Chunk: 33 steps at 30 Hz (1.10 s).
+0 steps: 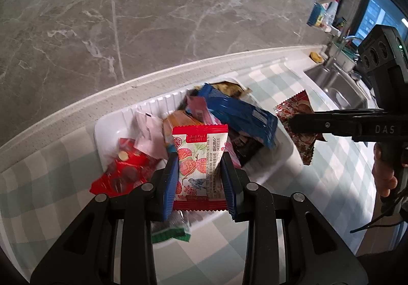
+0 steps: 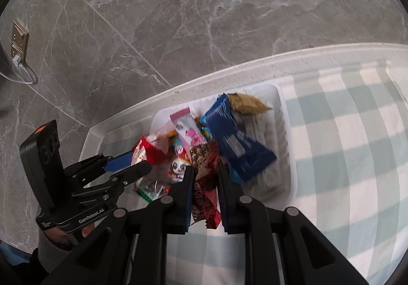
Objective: Organize snacks
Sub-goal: 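Carry both packets to the white tray and lower them in, then open both tools to release the packets in the tray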
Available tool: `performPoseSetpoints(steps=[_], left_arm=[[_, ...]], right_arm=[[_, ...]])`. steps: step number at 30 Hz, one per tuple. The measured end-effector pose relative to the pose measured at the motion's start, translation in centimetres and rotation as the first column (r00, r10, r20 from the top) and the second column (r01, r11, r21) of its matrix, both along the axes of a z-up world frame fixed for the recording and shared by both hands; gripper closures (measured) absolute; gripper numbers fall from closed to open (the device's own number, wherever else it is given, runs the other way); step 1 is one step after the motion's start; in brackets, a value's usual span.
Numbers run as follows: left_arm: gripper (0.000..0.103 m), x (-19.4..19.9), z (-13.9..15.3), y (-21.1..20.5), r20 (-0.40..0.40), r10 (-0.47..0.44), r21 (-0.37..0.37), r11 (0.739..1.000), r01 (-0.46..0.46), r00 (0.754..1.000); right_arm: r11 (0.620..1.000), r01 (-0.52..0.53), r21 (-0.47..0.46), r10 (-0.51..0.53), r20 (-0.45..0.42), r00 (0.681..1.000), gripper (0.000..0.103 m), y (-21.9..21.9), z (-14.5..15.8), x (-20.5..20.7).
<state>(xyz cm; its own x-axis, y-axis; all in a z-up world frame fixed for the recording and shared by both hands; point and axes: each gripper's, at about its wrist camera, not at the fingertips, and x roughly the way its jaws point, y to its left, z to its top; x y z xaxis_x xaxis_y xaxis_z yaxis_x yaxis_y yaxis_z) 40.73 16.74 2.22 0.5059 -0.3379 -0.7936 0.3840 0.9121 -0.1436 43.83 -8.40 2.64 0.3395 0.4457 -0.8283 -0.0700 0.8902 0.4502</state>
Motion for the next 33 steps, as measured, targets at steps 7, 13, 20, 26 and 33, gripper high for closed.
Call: performPoseSetpoints(steps=[7, 13, 20, 26, 33], left_arm=[[0.073, 1.7, 0.0, 0.5, 0.004, 0.031, -0.005, 1.000, -0.031, 1.000], [0.073, 3.5, -0.2, 0.8, 0.003, 0.058, -0.004, 0.998, -0.058, 0.998], [0.071, 5.5, -1.4, 1.0, -0.019, 0.080, 0.003, 0.997, -0.080, 0.997], [0.063, 6.2, -2.3, 0.8, -0.031, 0.098, 0.014, 0.995, -0.098, 0.995], [0.053, 5.9, -2.4, 1.0, -0.026, 0.122, 0.010, 0.993, -0.121, 0.992]], right_arm=[[0.999, -0.032, -0.040, 0.032, 0.006, 0.999, 0.084, 1.2, -1.2, 2.6], [0.994, -0.071, -0.083, 0.073, 0.021, 0.997, 0.084, 2.5, -2.2, 4.8], [0.981, -0.106, -0.161, 0.113, 0.035, 0.993, 0.083, 3.9, -3.4, 6.4], [0.971, -0.132, -0.200, 0.144, 0.048, 0.988, 0.080, 4.5, -3.8, 6.3], [0.969, -0.112, -0.221, 0.135, 0.092, 0.987, 0.065, 4.4, -2.9, 5.6]])
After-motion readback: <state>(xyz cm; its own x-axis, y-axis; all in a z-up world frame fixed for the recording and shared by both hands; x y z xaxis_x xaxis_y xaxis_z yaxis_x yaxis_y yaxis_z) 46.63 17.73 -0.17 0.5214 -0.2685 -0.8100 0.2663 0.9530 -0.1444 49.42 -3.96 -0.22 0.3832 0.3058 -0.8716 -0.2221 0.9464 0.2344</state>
